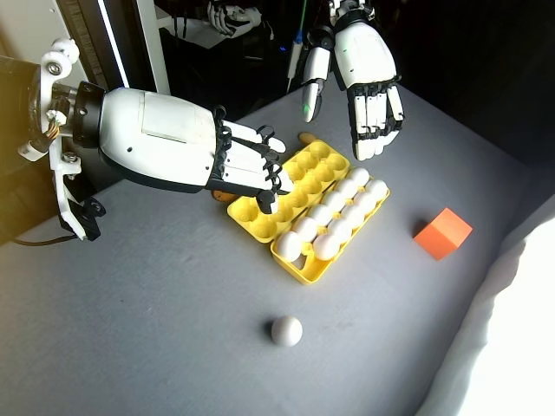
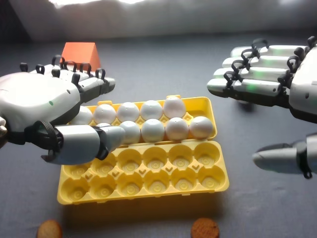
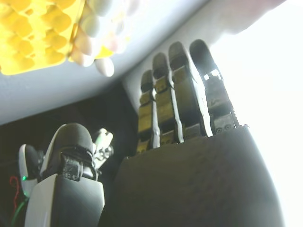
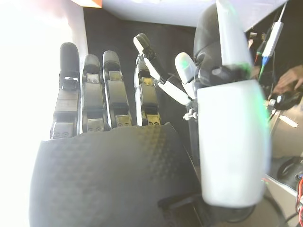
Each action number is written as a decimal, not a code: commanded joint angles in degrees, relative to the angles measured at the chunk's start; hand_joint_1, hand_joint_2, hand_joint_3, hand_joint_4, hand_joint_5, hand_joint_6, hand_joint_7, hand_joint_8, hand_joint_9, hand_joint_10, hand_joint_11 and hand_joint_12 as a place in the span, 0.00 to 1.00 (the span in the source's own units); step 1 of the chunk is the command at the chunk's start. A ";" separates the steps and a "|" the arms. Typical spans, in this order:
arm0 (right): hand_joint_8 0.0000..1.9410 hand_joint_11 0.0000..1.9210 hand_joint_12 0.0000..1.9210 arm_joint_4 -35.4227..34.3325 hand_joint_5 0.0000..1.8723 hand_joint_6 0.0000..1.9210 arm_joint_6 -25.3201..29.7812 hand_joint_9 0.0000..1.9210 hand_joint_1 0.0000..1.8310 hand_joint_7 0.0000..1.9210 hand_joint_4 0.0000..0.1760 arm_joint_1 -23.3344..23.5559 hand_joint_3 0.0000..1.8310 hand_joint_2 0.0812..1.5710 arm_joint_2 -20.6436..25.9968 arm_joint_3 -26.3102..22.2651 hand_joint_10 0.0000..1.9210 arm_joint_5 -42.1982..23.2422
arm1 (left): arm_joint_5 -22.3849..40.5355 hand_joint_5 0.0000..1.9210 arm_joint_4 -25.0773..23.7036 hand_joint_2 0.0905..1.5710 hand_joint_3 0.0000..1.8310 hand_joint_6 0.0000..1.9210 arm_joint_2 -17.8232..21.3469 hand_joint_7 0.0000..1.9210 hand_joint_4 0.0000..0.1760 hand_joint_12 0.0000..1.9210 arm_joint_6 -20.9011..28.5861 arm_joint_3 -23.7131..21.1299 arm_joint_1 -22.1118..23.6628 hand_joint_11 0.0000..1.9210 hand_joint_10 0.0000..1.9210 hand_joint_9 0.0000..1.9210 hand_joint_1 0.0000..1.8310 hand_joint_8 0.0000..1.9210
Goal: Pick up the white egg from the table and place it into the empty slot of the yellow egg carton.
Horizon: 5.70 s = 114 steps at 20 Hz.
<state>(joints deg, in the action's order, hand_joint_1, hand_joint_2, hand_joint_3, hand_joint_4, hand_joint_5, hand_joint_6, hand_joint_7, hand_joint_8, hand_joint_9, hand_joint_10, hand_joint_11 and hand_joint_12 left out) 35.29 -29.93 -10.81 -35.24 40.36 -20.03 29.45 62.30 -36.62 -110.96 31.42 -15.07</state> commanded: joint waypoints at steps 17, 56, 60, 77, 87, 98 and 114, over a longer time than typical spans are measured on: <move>0.01 0.00 0.00 -18.23 0.04 0.01 -10.10 0.00 0.49 0.02 0.00 -3.30 0.00 0.69 -7.16 13.45 0.00 2.00 | 4.04 0.09 -2.08 0.78 0.00 0.00 0.66 0.09 0.00 0.21 0.01 -0.39 0.61 0.00 0.00 0.09 0.00 0.00; 0.00 0.00 0.42 -37.15 0.21 0.00 -10.15 0.09 0.57 0.18 0.00 -2.34 0.00 0.68 -28.84 39.57 0.12 5.88 | 6.62 0.14 14.93 0.79 0.00 0.00 -1.15 0.17 0.00 0.35 -33.47 1.08 2.68 0.00 0.00 0.17 0.00 0.00; 0.00 0.00 0.40 -37.16 0.21 0.00 -10.46 0.09 0.58 0.18 0.00 -2.34 0.00 0.68 -30.97 40.99 0.12 5.21 | 10.04 0.13 14.93 0.80 0.00 0.00 -1.61 0.15 0.00 0.34 -30.08 1.52 2.98 0.00 0.00 0.15 0.00 0.00; 0.01 0.00 0.49 -37.30 0.24 0.01 -9.21 0.10 0.60 0.21 0.00 -4.73 0.00 0.68 -34.67 45.45 0.20 3.62 | 8.99 0.14 24.49 0.80 0.00 0.00 -3.29 0.17 0.00 0.43 -37.42 2.31 2.95 0.00 0.00 0.18 0.00 0.00; 0.00 0.00 0.55 -37.30 0.26 0.01 -8.64 0.08 0.60 0.23 0.00 -5.39 0.00 0.69 -35.43 46.15 0.28 3.04 | 10.17 0.11 25.94 0.79 0.00 0.00 -3.97 0.15 0.00 0.39 -39.37 2.68 4.99 0.00 0.00 0.16 0.00 0.00; 0.01 0.00 0.59 -37.30 0.28 0.01 -8.66 0.10 0.60 0.27 0.00 -6.34 0.00 0.69 -35.83 46.14 0.32 2.37 | 12.79 0.13 27.13 0.80 0.00 0.00 -4.32 0.18 0.00 0.49 -38.46 2.49 5.36 0.00 0.00 0.20 0.00 0.00; 0.13 0.00 0.76 -37.30 0.38 0.06 -8.67 0.15 0.63 0.36 0.00 -6.64 0.00 0.69 -35.83 46.43 0.51 2.36 | 12.78 0.15 26.88 0.79 0.00 0.00 -4.33 0.20 0.00 0.56 -38.45 2.44 5.59 0.00 0.00 0.22 0.00 0.00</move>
<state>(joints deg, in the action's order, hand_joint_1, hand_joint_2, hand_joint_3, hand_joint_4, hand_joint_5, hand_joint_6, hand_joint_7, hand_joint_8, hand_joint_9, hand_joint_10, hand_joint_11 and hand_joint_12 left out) -1.52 -38.89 -17.50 -71.77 86.46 -12.36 40.38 92.44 -41.32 -149.51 33.80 -10.17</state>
